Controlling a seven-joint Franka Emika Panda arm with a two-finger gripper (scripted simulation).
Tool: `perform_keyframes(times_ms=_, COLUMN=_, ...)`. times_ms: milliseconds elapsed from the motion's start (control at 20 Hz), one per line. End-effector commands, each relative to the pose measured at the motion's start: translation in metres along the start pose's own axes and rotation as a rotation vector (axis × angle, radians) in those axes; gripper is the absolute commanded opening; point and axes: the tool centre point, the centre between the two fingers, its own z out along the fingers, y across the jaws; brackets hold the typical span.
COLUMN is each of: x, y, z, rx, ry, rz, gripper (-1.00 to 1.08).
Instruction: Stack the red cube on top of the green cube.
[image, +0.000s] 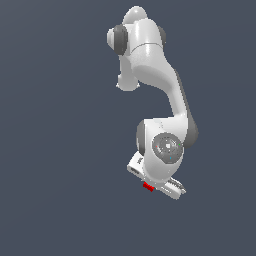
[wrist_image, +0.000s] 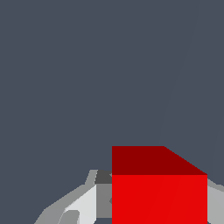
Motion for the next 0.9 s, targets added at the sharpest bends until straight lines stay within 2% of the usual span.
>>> perform_keyframes(times_ms=0, x=0.000, y=0.000, z=-0.019, rx=0.001, ry=0.001, rz=0.000, gripper=-1.00)
perform_keyframes(times_ms=350, x=0.000, y=0.000, z=-0.049, rx=0.002, ry=0.002, rz=0.000, gripper=-1.00)
perform_keyframes(times_ms=850, x=-0.001, y=0.000, z=-0.051, rx=0.002, ry=0.002, rz=0.000, gripper=-1.00)
